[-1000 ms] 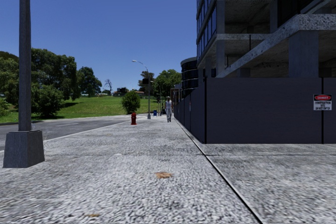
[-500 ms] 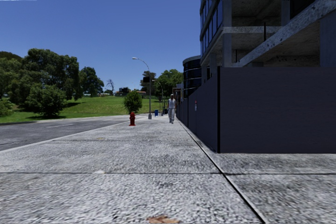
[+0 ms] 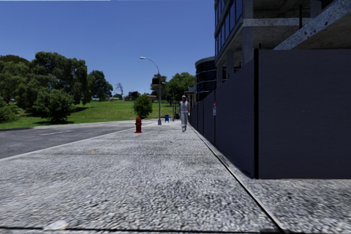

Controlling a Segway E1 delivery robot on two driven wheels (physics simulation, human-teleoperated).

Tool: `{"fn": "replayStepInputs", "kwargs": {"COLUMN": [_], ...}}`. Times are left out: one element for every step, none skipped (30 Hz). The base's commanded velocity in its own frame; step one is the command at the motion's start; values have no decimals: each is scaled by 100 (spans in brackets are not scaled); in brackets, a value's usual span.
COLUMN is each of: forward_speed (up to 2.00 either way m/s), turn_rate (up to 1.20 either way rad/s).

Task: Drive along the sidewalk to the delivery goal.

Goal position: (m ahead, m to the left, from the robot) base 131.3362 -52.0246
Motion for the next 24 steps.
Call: {"fn": "replayStepInputs", "kwargs": {"forward_speed": [200, 200, 200, 200, 200, 200, 200, 200, 200, 200, 200, 200, 200, 200, 200, 200, 200, 200, 200, 200, 200, 200, 200, 200], "turn_rate": [21, 21, 21, 21, 21, 21, 21, 22, 23, 23, 27, 34, 37, 38, 38, 38, 38, 38, 38, 38, 38, 38, 38, 38]}}
